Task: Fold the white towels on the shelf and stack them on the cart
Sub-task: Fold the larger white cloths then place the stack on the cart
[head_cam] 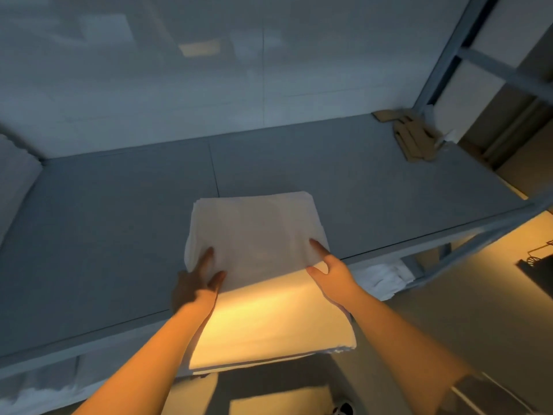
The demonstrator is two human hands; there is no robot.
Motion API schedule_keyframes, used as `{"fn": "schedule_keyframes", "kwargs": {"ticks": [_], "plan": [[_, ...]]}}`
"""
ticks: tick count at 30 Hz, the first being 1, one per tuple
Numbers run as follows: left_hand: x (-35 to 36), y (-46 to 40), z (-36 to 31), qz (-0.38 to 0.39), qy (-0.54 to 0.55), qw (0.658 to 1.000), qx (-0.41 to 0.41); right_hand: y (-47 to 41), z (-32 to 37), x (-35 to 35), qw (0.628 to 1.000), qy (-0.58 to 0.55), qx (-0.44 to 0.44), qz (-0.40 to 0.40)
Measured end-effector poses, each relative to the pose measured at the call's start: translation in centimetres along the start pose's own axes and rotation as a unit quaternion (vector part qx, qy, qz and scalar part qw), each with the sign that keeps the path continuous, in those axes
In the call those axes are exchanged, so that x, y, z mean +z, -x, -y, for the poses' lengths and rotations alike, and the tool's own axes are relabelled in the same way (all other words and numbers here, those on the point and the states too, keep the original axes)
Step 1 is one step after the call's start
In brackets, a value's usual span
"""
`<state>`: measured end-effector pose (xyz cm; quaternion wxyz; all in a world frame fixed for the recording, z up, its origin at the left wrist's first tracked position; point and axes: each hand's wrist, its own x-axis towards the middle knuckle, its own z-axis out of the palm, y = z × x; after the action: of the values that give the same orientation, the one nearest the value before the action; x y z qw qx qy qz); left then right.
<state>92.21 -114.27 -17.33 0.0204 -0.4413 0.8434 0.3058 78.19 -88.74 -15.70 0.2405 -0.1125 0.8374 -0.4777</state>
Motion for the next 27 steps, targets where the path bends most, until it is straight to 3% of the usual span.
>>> {"fn": "schedule_keyframes", "kwargs": {"ticks": [4,11,17,27], "plan": [[0.5,0.8,-1.9,0.004,0.014,0.999,0.032,1.8,-1.4,-1.6,0.999,-0.028,-0.012,-0.023],[3.8,3.6,-10.4,0.048,-0.029,0.986,0.159,5.2,-5.1,-9.4,0.992,-0.043,-0.008,-0.120],[9.8,9.5,-21.3,0.056,-0.072,0.944,0.318,11.1,-9.6,-20.1,0.978,-0.048,0.010,-0.201],[25.5,25.4,-40.6,0.148,-0.050,0.876,0.457,25.1,-21.2,-40.0,0.919,-0.031,0.124,-0.372]]}}
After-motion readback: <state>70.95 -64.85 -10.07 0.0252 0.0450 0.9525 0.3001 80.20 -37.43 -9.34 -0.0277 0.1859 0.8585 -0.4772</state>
